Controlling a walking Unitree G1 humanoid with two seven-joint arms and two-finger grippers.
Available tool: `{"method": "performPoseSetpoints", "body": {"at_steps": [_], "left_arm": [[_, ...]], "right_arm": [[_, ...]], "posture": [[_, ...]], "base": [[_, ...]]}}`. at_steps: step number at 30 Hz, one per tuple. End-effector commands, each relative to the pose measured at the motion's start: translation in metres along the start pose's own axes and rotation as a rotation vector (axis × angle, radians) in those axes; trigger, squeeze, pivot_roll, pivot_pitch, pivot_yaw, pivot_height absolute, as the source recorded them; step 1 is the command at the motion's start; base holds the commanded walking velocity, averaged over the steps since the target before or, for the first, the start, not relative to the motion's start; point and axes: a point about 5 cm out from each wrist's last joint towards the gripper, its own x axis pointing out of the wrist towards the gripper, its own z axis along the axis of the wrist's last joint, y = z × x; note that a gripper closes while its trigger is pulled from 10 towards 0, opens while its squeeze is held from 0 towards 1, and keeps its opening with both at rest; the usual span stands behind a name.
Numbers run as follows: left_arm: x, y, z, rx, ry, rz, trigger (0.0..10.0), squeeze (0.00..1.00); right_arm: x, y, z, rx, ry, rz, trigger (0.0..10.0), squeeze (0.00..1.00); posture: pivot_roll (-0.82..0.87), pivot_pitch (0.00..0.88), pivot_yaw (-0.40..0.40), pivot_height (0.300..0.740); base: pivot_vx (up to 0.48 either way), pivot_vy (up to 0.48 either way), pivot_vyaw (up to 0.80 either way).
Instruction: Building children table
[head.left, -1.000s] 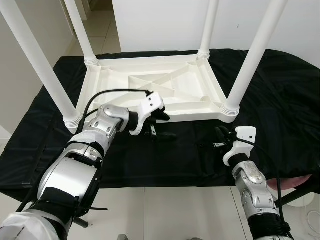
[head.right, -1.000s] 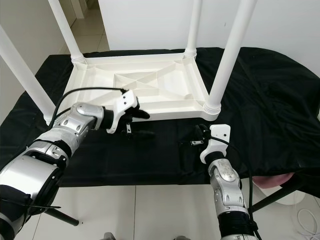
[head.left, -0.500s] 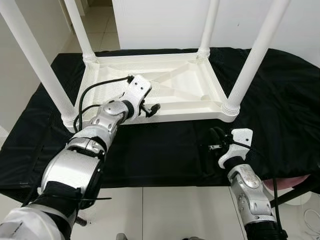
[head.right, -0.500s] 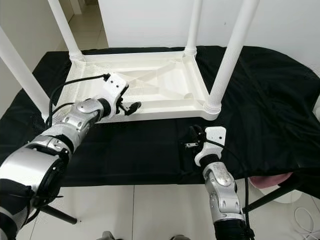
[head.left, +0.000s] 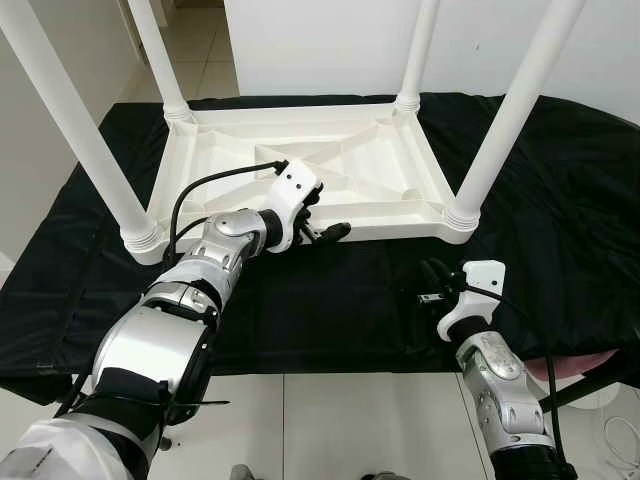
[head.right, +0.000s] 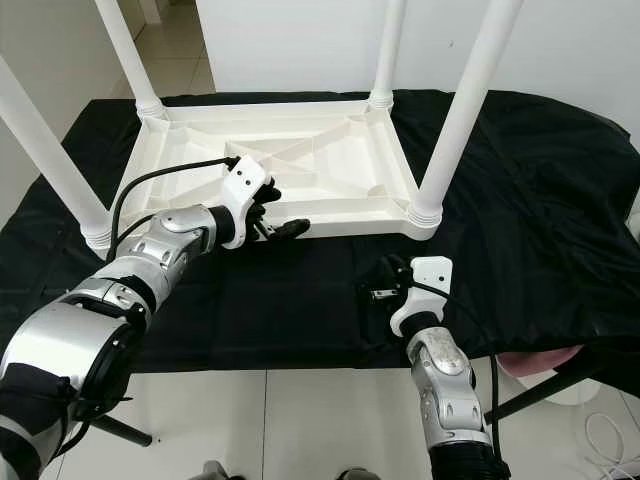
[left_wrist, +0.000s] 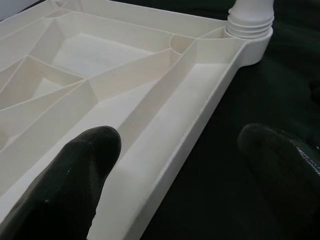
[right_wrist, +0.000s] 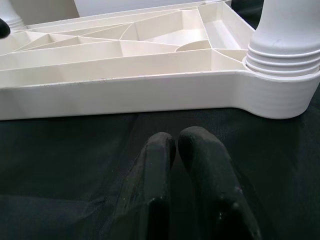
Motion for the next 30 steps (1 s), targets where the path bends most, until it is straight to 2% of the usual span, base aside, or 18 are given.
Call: {"method": "performPoseSetpoints", "body": {"at_steps": [1, 6, 7, 8, 10, 12, 14, 20, 30], "left_arm": [[-0.003, -0.005, -0.011, 0.018, 0.04, -0.049, 10.0, 0.0], [-0.005, -0.004, -0.02, 0.041, 0.093, -0.015, 10.0, 0.0], [-0.009, 0.0, -0.029, 0.024, 0.15, 0.046, 10.0, 0.0], [-0.009, 0.0, -0.029, 0.024, 0.15, 0.046, 10.0, 0.0], [-0.013, 0.005, -0.036, -0.001, 0.191, 0.114, 10.0, 0.0], [-0.013, 0.005, -0.036, -0.001, 0.191, 0.114, 10.0, 0.0], [-0.023, 0.015, -0.045, -0.014, 0.242, 0.202, 10.0, 0.0], [-0.029, 0.021, -0.05, -0.02, 0.272, 0.266, 10.0, 0.0], [-0.032, 0.024, -0.051, -0.034, 0.272, 0.299, 10.0, 0.0]], "right_arm": [[0.0, 0.002, 0.0, 0.008, 0.008, 0.013, 10.0, 0.0], [0.0, 0.003, 0.001, 0.008, 0.007, 0.014, 10.0, 0.0], [-0.001, 0.003, 0.002, 0.008, 0.007, 0.014, 10.0, 0.0], [-0.001, 0.003, 0.002, 0.008, 0.007, 0.014, 10.0, 0.0], [-0.002, 0.003, 0.002, 0.008, 0.008, 0.011, 10.0, 0.0], [-0.002, 0.003, 0.002, 0.008, 0.008, 0.011, 10.0, 0.0], [-0.004, 0.002, 0.001, 0.007, 0.012, 0.003, 10.0, 0.0], [-0.006, 0.0, 0.001, 0.006, 0.017, -0.003, 10.0, 0.0], [-0.006, 0.0, 0.001, 0.005, 0.024, -0.006, 10.0, 0.0]], "posture": [[-0.16, 0.055, 0.057, 0.74], [-0.16, 0.059, 0.057, 0.74], [-0.17, 0.069, 0.059, 0.74], [-0.17, 0.069, 0.059, 0.74], [-0.17, 0.072, 0.061, 0.74], [-0.17, 0.072, 0.061, 0.74], [-0.18, 0.081, 0.066, 0.74], [-0.18, 0.085, 0.067, 0.74], [-0.18, 0.091, 0.065, 0.74]], "base": [[0.0, 0.0, 0.0], [0.0, 0.0, 0.0], [0.0, 0.0, 0.0], [0.0, 0.0, 0.0], [0.0, 0.0, 0.0], [0.0, 0.0, 0.0], [0.0, 0.0, 0.0], [0.0, 0.0, 0.0], [0.0, 0.0, 0.0]]}}
